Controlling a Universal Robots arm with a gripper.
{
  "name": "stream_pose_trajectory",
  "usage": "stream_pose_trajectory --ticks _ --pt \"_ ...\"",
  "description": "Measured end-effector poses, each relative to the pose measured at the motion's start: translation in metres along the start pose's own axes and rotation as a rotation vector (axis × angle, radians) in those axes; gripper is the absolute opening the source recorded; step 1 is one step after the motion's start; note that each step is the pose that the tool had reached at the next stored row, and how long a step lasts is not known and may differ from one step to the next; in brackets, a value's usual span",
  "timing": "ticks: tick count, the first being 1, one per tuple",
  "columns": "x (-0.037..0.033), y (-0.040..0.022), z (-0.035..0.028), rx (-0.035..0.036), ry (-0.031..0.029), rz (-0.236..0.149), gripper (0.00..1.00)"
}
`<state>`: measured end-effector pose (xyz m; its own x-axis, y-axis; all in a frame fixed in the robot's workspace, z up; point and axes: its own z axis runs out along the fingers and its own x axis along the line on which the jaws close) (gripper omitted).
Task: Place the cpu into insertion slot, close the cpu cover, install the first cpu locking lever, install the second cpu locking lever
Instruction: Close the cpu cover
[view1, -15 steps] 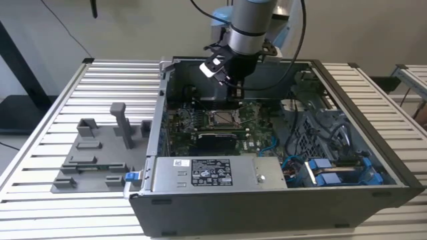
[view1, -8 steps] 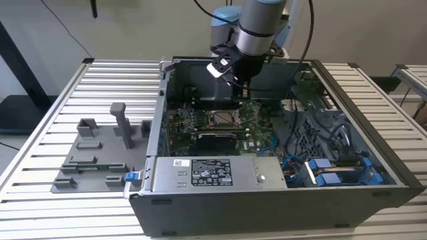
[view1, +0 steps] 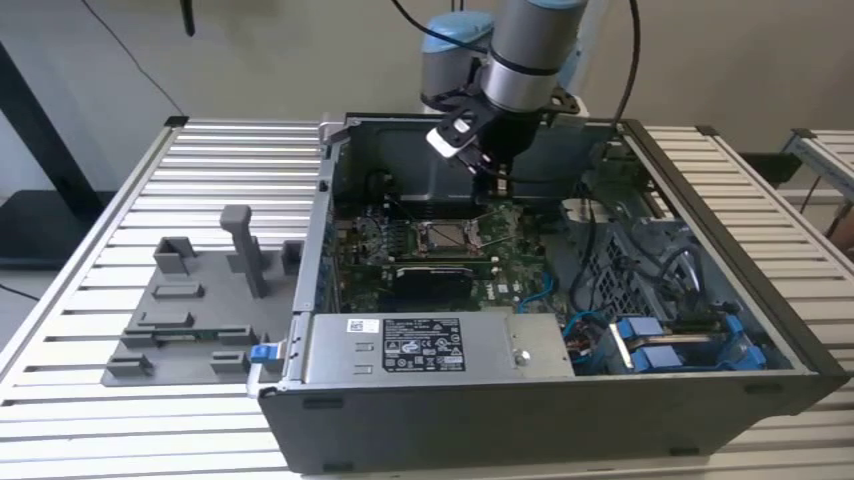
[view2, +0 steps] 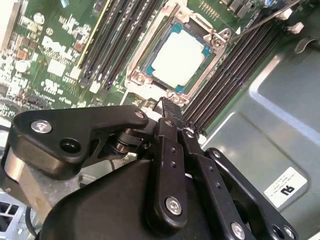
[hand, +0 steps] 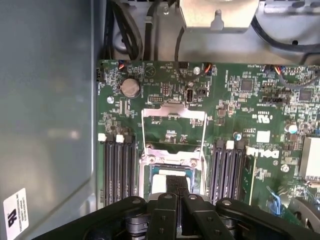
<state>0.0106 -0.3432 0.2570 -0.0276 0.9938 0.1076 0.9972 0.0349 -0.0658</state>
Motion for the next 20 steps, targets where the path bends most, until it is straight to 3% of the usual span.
stream_pose_trajectory --ticks 9,20 --pt "-0.0022 0.0205 -0.0015 0.0028 -0.0005 -0.027 0.11" --pt "-0.0042 0.0545 -0.0035 0.0055 -0.0015 -0.051 0.11"
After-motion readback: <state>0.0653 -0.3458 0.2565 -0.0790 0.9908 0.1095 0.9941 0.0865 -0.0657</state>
